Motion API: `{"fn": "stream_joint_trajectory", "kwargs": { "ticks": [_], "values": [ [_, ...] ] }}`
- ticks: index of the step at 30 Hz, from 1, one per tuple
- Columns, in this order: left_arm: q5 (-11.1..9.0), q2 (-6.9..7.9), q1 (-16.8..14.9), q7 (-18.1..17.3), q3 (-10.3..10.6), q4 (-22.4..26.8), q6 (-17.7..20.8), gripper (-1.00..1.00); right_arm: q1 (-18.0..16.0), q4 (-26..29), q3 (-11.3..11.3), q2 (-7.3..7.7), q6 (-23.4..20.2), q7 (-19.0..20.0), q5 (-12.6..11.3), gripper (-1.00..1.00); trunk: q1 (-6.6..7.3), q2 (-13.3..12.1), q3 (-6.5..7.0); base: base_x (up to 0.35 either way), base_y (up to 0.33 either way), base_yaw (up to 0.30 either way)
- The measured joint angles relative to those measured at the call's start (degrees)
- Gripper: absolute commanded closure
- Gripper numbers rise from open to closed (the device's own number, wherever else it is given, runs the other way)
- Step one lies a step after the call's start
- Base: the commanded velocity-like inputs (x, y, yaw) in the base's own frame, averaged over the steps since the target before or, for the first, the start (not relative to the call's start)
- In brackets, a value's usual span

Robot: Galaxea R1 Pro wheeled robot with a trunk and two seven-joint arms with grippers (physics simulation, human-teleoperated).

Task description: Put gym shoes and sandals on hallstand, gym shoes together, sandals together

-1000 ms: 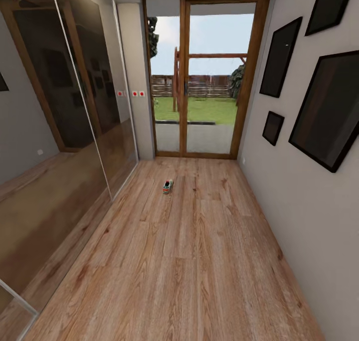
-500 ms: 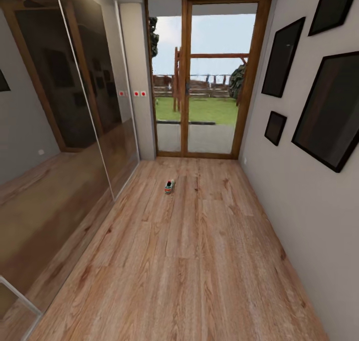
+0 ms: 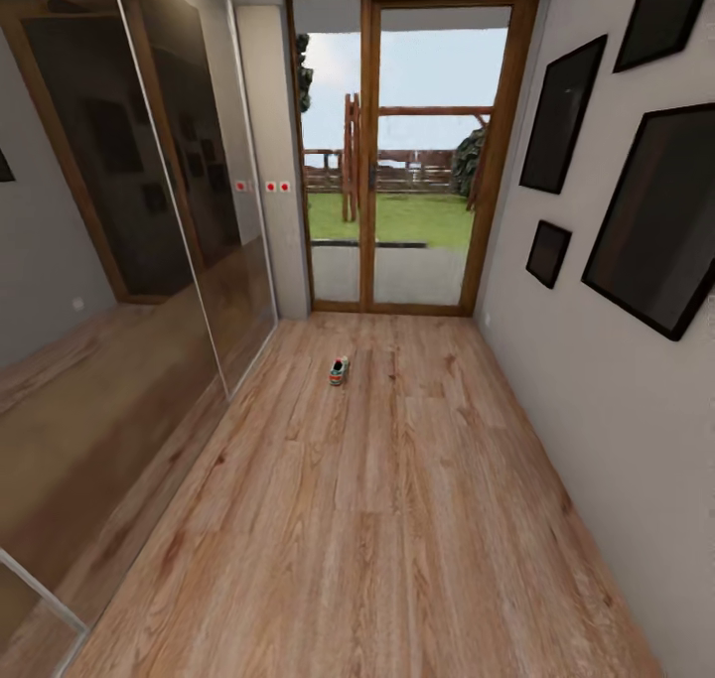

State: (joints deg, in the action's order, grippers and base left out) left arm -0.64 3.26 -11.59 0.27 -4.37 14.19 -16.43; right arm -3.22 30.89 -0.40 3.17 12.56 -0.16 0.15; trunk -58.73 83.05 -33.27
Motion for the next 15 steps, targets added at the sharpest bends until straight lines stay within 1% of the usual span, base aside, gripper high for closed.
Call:
{"fn": "stream_joint_trajectory", "kwargs": {
  "ticks": [9, 12, 15],
  "values": [
    [0.0, 0.0, 0.0, 0.0, 0.0, 0.0, 0.0, -1.0, 0.0, 0.0, 0.0, 0.0, 0.0, 0.0, 0.0, -1.0, 0.0, 0.0, 0.14, 0.0, 0.006, -0.238],
    [0.0, 0.0, 0.0, 0.0, 0.0, 0.0, 0.0, -1.0, 0.0, 0.0, 0.0, 0.0, 0.0, 0.0, 0.0, -1.0, 0.0, 0.0, 0.17, 0.0, 0.001, -0.133],
    [0.0, 0.0, 0.0, 0.0, 0.0, 0.0, 0.0, -1.0, 0.0, 0.0, 0.0, 0.0, 0.0, 0.0, 0.0, -1.0, 0.0, 0.0, 0.19, 0.0, 0.001, -0.068]
  ]
}}
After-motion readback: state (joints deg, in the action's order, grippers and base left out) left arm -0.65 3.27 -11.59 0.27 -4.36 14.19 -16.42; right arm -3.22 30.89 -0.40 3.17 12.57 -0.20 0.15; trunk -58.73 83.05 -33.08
